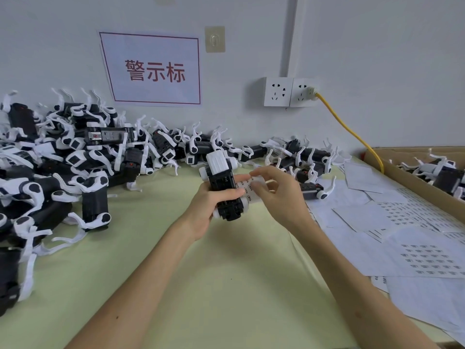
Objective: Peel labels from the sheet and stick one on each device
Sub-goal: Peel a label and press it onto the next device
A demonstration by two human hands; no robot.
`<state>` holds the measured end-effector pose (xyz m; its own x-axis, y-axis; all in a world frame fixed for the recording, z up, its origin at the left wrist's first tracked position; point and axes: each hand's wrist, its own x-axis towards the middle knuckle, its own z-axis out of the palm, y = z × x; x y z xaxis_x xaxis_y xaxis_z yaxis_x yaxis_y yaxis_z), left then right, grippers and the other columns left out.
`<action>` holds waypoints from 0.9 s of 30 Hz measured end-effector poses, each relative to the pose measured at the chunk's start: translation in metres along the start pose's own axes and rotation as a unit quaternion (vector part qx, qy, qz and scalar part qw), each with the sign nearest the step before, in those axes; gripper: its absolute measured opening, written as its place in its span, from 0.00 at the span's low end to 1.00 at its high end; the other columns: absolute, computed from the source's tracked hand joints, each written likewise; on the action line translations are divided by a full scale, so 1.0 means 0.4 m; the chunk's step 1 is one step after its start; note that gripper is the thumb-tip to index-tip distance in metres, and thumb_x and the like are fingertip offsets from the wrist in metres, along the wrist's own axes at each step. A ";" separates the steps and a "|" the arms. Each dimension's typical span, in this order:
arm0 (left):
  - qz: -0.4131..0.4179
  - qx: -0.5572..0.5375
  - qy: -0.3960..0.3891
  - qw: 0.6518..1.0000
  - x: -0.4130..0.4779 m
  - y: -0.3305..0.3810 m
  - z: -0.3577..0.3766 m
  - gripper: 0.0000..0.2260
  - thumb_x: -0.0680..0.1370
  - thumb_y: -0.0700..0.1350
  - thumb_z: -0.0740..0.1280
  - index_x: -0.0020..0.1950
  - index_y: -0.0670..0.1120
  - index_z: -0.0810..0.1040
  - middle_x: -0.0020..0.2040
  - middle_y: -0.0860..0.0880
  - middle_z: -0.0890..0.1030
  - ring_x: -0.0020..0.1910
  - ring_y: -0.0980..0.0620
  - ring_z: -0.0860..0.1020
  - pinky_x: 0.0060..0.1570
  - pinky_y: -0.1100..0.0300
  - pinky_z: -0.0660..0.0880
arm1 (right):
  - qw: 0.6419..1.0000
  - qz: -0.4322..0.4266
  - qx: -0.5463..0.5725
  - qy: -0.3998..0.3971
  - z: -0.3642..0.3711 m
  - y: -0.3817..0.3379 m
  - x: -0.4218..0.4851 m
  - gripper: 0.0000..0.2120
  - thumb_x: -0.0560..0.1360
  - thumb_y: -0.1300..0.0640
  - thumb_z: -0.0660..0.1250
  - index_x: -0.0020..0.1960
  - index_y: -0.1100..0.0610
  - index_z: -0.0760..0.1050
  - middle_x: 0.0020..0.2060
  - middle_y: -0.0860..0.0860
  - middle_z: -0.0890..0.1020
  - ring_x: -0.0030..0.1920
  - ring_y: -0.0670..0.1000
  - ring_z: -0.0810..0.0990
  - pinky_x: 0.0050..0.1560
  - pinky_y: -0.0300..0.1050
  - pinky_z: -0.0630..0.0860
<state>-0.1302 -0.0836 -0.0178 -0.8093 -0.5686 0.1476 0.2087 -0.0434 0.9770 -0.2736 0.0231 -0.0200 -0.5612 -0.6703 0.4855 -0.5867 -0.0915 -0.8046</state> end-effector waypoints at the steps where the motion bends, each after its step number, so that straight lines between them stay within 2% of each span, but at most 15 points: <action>1: 0.006 0.002 0.009 1.000 0.001 0.000 0.001 0.16 0.70 0.45 0.74 0.57 0.51 0.87 0.55 0.44 0.86 0.54 0.47 0.85 0.54 0.50 0.80 | 1.000 -0.003 0.003 0.004 0.002 -0.001 -0.002 0.09 0.79 0.59 0.69 0.51 0.44 0.80 0.46 0.40 0.84 0.41 0.44 0.80 0.44 0.38 0.75; 3: 0.018 0.017 0.015 1.000 0.001 -0.001 0.004 0.16 0.70 0.45 0.74 0.58 0.50 0.87 0.55 0.44 0.86 0.54 0.47 0.85 0.54 0.49 0.81 | 1.000 -0.005 0.008 0.013 0.005 -0.003 -0.004 0.06 0.80 0.56 0.70 0.50 0.44 0.80 0.44 0.39 0.84 0.39 0.44 0.79 0.42 0.38 0.74; 6: 0.018 0.031 0.010 0.999 0.000 -0.002 0.009 0.19 0.69 0.45 0.73 0.60 0.48 0.85 0.54 0.45 0.87 0.54 0.47 0.84 0.52 0.52 0.82 | 0.999 0.000 0.007 0.038 0.003 -0.001 0.000 0.03 0.79 0.56 0.71 0.51 0.49 0.82 0.45 0.41 0.84 0.39 0.45 0.80 0.40 0.40 0.74; 9: 0.013 0.015 0.008 1.000 -0.002 -0.001 0.011 0.18 0.70 0.45 0.73 0.60 0.49 0.85 0.54 0.46 0.87 0.53 0.49 0.84 0.47 0.56 0.82 | 0.999 0.009 -0.003 0.042 -0.003 -0.001 0.002 0.05 0.77 0.61 0.72 0.50 0.51 0.83 0.42 0.43 0.83 0.38 0.45 0.82 0.39 0.40 0.74; 14: 0.017 -0.005 0.016 1.000 -0.003 0.003 0.006 0.20 0.69 0.44 0.72 0.61 0.50 0.84 0.57 0.46 0.87 0.57 0.48 0.85 0.49 0.56 0.82 | 1.000 0.009 -0.004 0.017 -0.005 -0.007 -0.003 0.08 0.76 0.62 0.73 0.51 0.51 0.83 0.47 0.47 0.85 0.42 0.51 0.84 0.43 0.45 0.79; 21: 0.012 -0.015 0.039 0.999 -0.003 0.005 0.004 0.23 0.69 0.46 0.72 0.64 0.48 0.83 0.59 0.46 0.86 0.60 0.46 0.83 0.46 0.57 0.80 | 0.999 -0.005 -0.032 0.009 -0.009 -0.008 -0.006 0.07 0.75 0.59 0.76 0.51 0.50 0.85 0.49 0.42 0.85 0.41 0.40 0.82 0.41 0.33 0.75; 24: 0.010 -0.014 0.041 0.999 -0.004 0.005 0.004 0.23 0.69 0.46 0.71 0.64 0.48 0.83 0.59 0.46 0.86 0.60 0.46 0.83 0.47 0.57 0.80 | 0.998 -0.031 -0.057 0.012 -0.008 -0.007 -0.008 0.07 0.74 0.60 0.76 0.50 0.50 0.85 0.49 0.43 0.84 0.44 0.39 0.81 0.42 0.32 0.75; 27: 0.009 -0.012 0.040 0.999 -0.004 0.004 0.005 0.21 0.69 0.46 0.71 0.62 0.48 0.84 0.59 0.45 0.86 0.59 0.46 0.84 0.47 0.57 0.80 | 0.996 -0.055 -0.070 0.022 -0.005 -0.006 -0.007 0.07 0.73 0.61 0.77 0.48 0.51 0.85 0.47 0.45 0.82 0.45 0.42 0.80 0.43 0.36 0.76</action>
<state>-0.1294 -0.0811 -0.0162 -0.7594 -0.6325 0.1523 0.2373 -0.0514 0.9701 -0.2720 0.0266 -0.0189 -0.5112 -0.6293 0.5854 -0.7201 -0.0582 -0.6914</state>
